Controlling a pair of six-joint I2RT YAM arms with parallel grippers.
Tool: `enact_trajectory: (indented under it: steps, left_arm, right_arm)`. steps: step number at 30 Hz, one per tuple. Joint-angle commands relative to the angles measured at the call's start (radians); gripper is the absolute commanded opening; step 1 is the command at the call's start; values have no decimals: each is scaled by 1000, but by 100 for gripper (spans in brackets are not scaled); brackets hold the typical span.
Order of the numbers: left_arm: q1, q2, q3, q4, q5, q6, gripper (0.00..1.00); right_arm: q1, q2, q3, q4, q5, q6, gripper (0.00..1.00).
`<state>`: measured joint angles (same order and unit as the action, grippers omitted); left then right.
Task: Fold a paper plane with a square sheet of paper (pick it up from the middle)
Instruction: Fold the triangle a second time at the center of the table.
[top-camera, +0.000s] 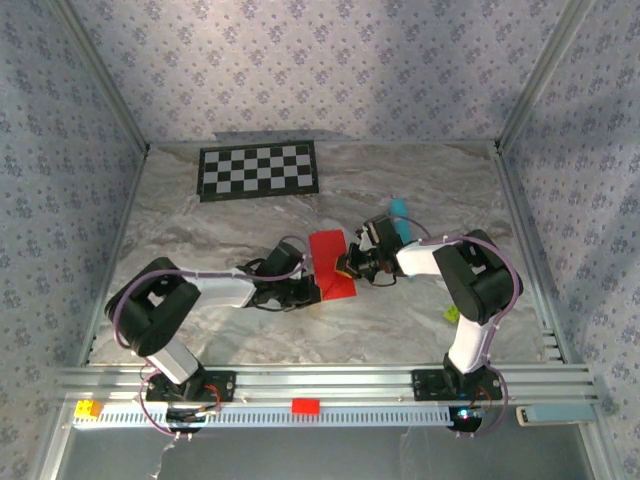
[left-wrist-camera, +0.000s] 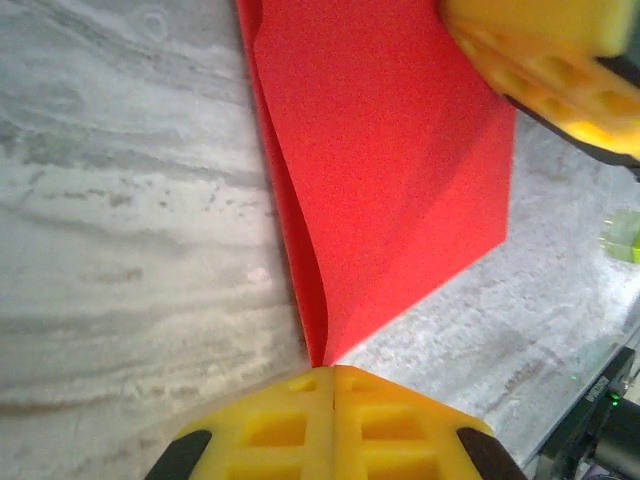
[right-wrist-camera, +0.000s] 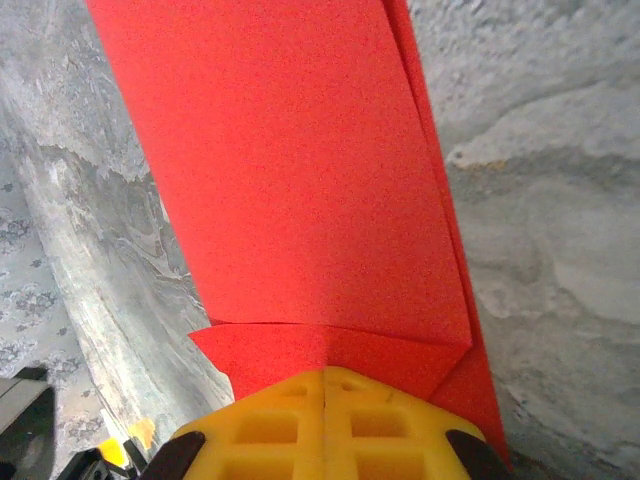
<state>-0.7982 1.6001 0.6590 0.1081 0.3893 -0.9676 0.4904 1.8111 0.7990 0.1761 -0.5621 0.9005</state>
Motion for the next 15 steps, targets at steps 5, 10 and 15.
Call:
enact_trajectory:
  steps: [5,10,15]
  left_arm:
    - [19,-103,71,-33,-26,17,5]
    - [39,11,155,-6,23,20,3]
    - [38,100,196,8,23,19,2]
  right_arm:
    - [-19,28,-27,-113,74,-20,0]
    - [-21,28,-25,-110,72,-19,0]
    - [-22,24,-29,-109,73,-16,0]
